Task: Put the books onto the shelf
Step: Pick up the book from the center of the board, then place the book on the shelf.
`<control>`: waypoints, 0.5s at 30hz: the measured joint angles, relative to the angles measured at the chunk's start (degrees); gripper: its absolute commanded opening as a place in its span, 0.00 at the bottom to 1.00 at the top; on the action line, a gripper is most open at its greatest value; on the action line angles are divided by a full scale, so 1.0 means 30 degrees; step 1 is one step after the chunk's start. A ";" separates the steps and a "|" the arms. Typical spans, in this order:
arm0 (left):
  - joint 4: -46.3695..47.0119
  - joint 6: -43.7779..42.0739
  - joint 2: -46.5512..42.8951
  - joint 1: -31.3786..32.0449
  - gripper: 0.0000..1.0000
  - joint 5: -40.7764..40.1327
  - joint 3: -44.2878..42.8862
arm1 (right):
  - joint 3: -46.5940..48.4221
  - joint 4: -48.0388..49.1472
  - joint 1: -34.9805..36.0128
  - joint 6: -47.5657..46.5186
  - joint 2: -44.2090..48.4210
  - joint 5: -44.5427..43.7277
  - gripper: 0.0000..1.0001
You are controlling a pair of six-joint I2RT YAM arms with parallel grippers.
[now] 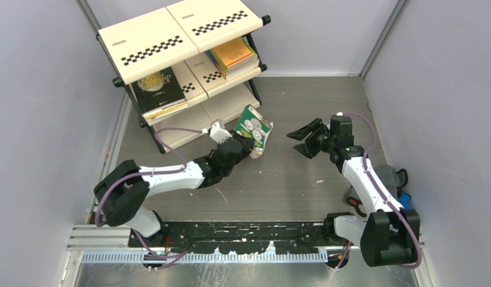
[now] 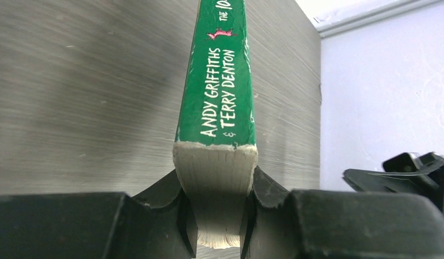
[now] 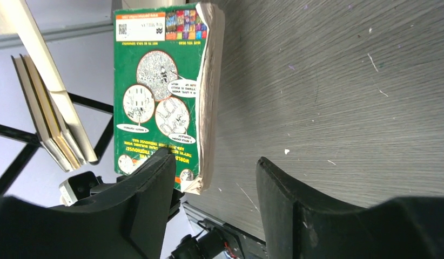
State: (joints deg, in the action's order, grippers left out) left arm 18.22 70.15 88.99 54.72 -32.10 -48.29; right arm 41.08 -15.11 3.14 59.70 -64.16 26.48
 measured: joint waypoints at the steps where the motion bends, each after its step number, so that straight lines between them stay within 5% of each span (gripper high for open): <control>1: 0.0102 0.0044 -0.0342 0.0073 0.00 -0.0372 0.0503 | 0.0036 -0.0117 0.0219 -0.0102 0.0058 -0.0131 0.59; 15: 0.1428 0.0605 -0.4860 0.0313 0.00 -0.5464 0.6615 | 0.3344 -0.0095 0.5231 -0.1392 -0.3133 -0.3366 0.05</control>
State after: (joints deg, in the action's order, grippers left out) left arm 22.50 71.96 74.41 55.66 -48.49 -28.45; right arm 51.11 -15.40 18.83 55.53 -73.56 16.38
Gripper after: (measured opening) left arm 0.259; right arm 0.124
